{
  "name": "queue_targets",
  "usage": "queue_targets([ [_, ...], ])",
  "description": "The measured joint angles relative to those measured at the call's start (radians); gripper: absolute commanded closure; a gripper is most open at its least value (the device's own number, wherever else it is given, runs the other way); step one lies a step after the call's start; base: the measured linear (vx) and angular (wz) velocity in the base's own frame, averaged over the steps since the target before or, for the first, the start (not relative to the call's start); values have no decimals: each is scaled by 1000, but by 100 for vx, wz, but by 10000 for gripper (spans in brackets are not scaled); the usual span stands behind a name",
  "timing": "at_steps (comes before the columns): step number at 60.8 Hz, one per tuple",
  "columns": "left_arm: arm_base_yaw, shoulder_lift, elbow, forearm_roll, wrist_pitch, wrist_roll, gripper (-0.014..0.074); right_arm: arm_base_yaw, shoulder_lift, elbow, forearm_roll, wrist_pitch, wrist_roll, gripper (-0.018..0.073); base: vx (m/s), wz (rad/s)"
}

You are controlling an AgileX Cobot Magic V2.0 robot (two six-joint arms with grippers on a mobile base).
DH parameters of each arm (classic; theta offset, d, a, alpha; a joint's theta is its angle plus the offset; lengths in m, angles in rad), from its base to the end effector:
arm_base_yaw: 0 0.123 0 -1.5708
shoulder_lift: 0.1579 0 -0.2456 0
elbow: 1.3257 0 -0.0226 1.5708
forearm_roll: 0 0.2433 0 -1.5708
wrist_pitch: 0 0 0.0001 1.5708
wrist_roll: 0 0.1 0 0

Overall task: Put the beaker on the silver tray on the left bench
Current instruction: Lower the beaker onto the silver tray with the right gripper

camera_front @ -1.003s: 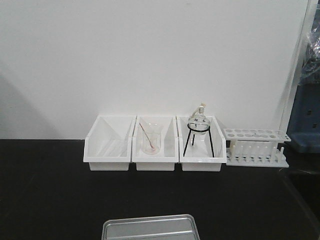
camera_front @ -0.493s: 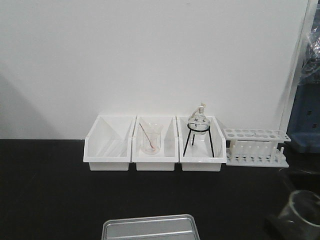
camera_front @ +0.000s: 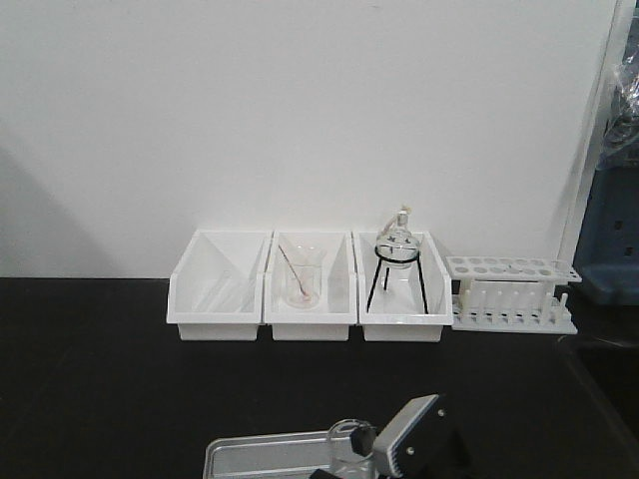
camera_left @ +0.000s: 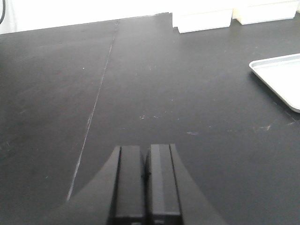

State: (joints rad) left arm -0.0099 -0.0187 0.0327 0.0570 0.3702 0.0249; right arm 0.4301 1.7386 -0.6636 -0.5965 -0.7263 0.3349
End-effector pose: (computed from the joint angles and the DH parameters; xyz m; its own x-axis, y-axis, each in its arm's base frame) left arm 0.0934 0.0011 0.1681 -0.2920 0.0808 -0.9530 0.0130 0.9967 0.0806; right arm 0.2739 0.1666 0.1328 -0.2175 -0.2370 -0.9468 -0.7409 0.6716 0.0021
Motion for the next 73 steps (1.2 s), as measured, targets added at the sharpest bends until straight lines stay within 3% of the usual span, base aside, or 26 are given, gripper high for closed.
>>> queue_targets([
  [10,0,0,0,0,0,0,595,0,171,-83,-29,-35,-2,570,0,0],
  [30,0,0,0,0,0,0,595,0,300,-147,-22,-93,-19,570,0,0],
  [49,0,0,0,0,0,0,595,0,356,-152,133,-83,-19,536,0,0],
  [62,0,0,0,0,0,0,595,0,356,-153,189,-67,-19,418,0,0],
  [73,0,0,0,0,0,0,595,0,356,-153,190,-49,-19,235,0,0],
])
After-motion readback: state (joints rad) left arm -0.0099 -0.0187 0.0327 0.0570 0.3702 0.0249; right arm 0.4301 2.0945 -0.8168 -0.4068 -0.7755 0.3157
